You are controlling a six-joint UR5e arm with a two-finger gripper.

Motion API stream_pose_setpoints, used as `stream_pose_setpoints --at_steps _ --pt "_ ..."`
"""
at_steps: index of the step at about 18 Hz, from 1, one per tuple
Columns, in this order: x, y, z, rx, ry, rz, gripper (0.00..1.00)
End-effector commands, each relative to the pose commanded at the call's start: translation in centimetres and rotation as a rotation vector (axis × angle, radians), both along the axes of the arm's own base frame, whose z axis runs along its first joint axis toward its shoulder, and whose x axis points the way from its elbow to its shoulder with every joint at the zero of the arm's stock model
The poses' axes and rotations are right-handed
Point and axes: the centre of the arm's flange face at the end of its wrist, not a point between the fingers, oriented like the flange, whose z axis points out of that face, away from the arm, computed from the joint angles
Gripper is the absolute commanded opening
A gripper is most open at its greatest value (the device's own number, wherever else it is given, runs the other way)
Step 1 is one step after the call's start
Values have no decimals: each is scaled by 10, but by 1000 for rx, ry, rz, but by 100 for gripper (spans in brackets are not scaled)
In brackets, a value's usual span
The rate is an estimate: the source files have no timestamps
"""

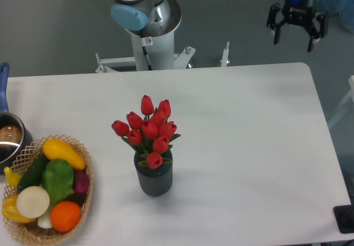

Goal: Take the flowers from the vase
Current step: 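Move the open gripper toward the red tulip bouquet in the vase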

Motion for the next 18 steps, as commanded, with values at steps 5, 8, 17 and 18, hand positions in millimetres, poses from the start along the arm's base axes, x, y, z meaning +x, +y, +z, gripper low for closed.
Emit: stream_pose_setpoints --at_steps 5,8,17,18 --pt "2 25 -13 -3 -26 -52 100" --pt "1 25 -14 -4 -29 -53 100" --pt "18 78 -20 130 -117 -60 100" --pt "22 86 -18 153 -133 -44 100"
